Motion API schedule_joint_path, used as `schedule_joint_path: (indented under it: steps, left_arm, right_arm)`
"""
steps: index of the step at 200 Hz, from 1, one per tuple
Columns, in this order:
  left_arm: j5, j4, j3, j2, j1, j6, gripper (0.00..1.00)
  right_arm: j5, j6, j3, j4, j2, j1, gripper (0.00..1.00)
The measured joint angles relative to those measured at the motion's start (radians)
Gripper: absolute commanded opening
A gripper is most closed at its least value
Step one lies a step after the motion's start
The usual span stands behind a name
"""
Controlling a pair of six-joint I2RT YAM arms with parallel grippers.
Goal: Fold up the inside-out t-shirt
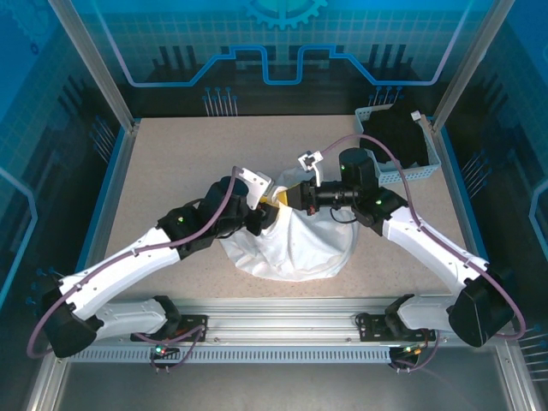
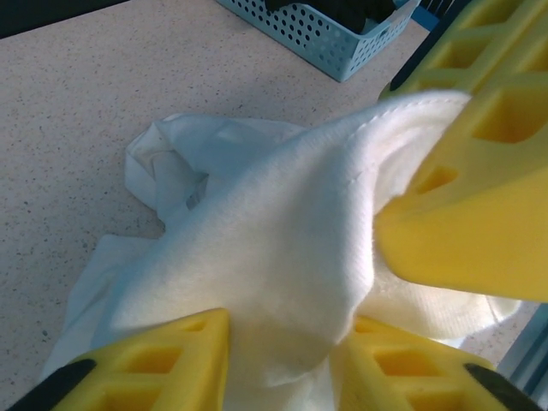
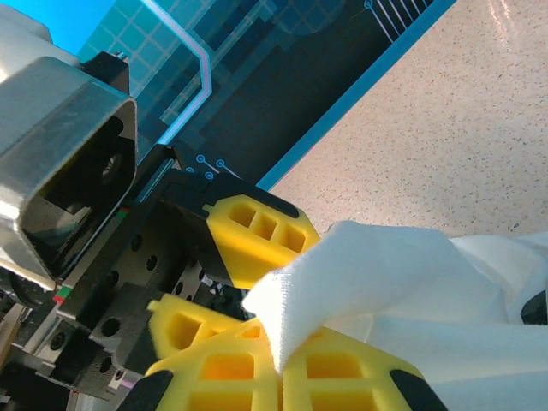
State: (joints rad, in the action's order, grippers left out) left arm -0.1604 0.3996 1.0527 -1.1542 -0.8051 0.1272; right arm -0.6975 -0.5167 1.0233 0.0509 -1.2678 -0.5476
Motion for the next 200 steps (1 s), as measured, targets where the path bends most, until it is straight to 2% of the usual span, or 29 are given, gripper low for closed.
schedule_joint_path:
  steps: [54,85,136,169,200]
  left_arm:
    - [0.0,-0.001,0.0,-0.003,0.008,0.001,0.0]
    - [0.069,-0.001,-0.002,0.027,0.036,0.005,0.0]
    - [0.346,-0.01,-0.015,0.141,0.133,0.061,0.0]
    - [0.564,-0.098,-0.021,0.198,0.225,0.192,0.0]
    - [0.695,-0.198,-0.02,0.177,0.242,0.328,0.0]
  right_arm:
    - [0.002,0.037,0.0,0.038,0.006,0.011,0.0]
    - [0.014,0.114,0.029,0.118,0.019,0.021,0.0]
    - [0.056,0.282,0.113,0.269,0.039,0.024,0.0]
    - [0.185,0.378,0.182,0.363,0.05,-0.007,0.08]
    - [0.373,0.404,0.199,0.387,0.054,-0.075,0.18]
